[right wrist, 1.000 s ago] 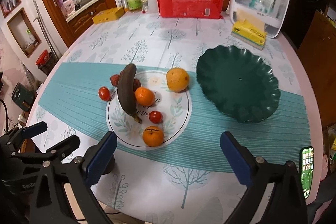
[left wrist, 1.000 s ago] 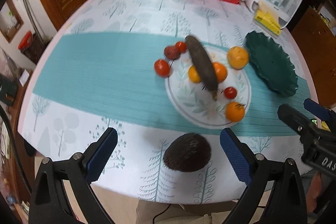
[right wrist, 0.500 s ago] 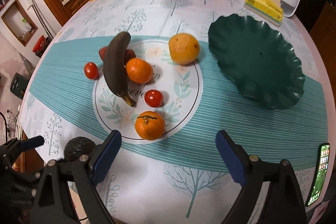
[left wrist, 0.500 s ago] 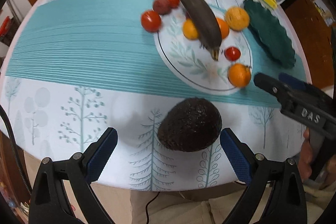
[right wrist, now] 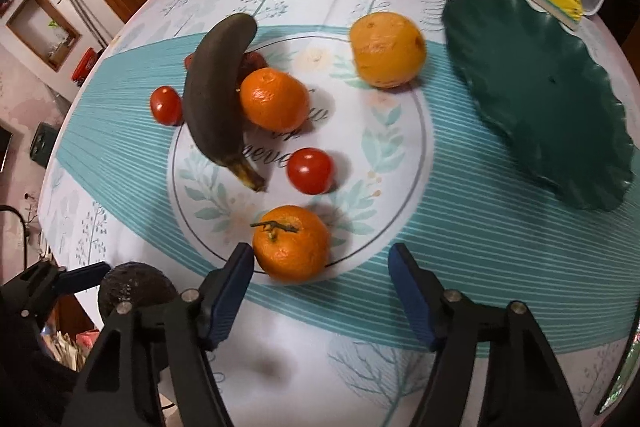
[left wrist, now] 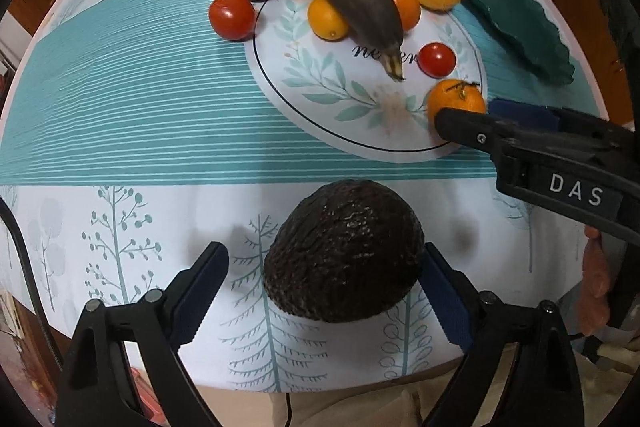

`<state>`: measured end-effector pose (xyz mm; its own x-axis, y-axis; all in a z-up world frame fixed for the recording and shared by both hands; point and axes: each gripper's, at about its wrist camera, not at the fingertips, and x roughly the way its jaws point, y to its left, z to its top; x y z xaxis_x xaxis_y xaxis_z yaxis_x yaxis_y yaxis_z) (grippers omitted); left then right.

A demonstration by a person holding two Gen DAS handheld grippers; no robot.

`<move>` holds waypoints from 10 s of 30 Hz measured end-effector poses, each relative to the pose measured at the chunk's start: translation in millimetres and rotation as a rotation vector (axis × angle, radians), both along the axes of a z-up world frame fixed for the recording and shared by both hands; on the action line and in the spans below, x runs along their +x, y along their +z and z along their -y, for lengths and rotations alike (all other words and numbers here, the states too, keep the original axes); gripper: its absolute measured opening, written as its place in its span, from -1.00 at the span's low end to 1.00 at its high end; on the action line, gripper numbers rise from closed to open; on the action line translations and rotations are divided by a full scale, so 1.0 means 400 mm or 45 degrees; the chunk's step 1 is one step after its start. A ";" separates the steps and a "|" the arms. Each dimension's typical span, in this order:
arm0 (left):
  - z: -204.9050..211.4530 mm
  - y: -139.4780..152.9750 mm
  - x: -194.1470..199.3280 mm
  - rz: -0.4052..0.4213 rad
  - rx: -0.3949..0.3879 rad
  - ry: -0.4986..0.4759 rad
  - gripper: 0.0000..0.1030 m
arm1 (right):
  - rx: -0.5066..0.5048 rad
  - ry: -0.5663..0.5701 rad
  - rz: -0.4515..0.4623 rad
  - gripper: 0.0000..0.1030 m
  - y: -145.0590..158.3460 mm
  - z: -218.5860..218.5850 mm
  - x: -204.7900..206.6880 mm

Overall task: Organize fruits
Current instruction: 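Grasp the dark avocado with the left tool while the right tool grasps a tangerine, then carry avocado and tangerine onto the green plate and open both tools, then move both open tools back toward the white fruit plate, then grasp the dark eggplant with the right tool while the left tool grasps a red tomato, then carry eggplant and tomato onto the green plate and open both tools, then move both open tools back toward the white fruit plate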

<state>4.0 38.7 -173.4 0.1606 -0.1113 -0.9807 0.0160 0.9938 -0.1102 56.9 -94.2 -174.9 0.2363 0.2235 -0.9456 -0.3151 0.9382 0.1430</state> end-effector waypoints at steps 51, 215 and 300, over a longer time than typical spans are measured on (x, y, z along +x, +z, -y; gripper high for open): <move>0.467 0.289 0.567 0.427 -0.132 -0.309 0.26 | -0.062 -0.514 0.389 -0.23 0.245 0.489 0.230; -0.066 0.306 0.280 0.402 -0.278 -0.180 -0.40 | 0.189 -0.252 0.187 -0.39 0.276 0.002 0.081; 0.448 0.290 0.369 0.392 -0.137 0.019 0.61 | 0.219 -0.128 0.246 0.06 0.244 0.545 0.253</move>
